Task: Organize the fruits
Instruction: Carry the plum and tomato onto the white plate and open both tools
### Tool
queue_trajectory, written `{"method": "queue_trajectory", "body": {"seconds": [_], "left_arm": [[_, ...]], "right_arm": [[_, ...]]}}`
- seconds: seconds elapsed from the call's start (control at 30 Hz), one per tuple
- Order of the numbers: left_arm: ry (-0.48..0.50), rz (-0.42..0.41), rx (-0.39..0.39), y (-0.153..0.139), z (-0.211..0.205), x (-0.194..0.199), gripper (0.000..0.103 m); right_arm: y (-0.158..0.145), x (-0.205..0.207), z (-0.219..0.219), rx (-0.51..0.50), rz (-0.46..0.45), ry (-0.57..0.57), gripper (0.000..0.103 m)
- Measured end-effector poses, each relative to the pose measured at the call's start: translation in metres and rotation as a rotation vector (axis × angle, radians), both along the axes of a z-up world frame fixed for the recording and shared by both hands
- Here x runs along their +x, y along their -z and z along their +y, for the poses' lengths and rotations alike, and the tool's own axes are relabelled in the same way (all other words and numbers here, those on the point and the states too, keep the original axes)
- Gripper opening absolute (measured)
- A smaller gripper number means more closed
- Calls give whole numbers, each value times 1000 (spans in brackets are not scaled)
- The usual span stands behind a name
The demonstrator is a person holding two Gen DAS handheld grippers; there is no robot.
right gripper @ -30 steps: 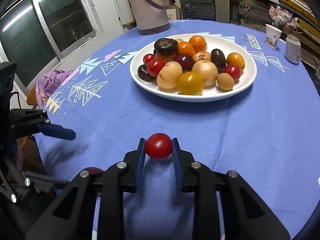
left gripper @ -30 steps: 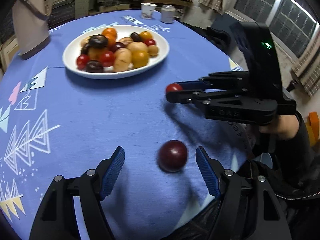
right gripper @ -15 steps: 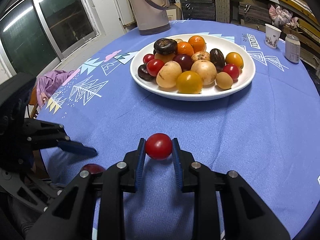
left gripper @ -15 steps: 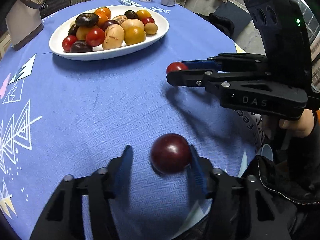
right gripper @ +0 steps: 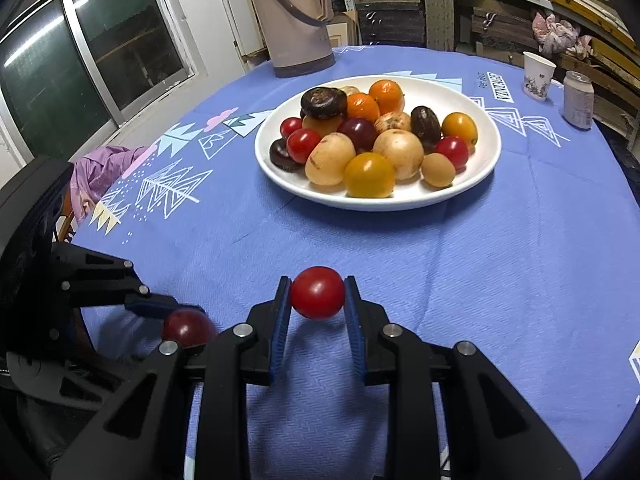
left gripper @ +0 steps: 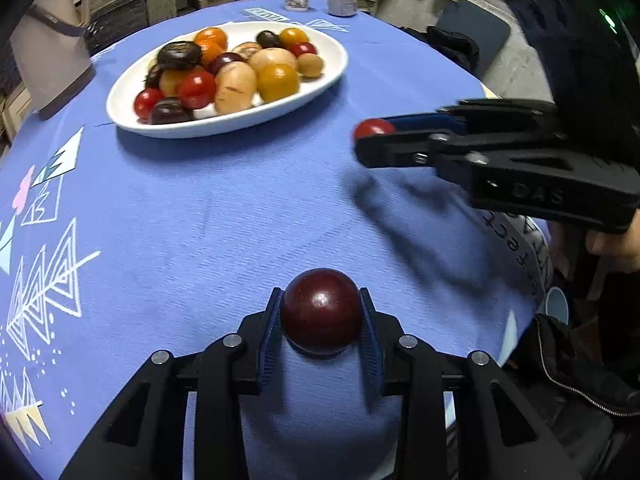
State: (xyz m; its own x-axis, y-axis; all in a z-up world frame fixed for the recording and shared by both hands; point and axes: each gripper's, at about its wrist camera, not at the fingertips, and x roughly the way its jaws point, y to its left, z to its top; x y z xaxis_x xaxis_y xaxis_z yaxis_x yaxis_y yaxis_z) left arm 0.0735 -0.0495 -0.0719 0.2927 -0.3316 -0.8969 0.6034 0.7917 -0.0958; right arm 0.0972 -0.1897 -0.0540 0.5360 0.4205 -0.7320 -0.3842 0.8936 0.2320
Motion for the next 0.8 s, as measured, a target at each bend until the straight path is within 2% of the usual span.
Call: {"method": "queue_trajectory", "body": {"seconds": [0.2, 0.47, 0.8], "left_arm": [[-46, -18, 7, -8, 7, 13, 37], [-99, -89, -8, -34, 15, 35, 37], [-164, -177, -51, -74, 9, 99, 37]], "right_arm": [[-3, 2, -3, 3, -6, 4, 25], [-16, 10, -6, 7, -43, 12, 25], [-50, 48, -15, 34, -129, 50, 26]]}}
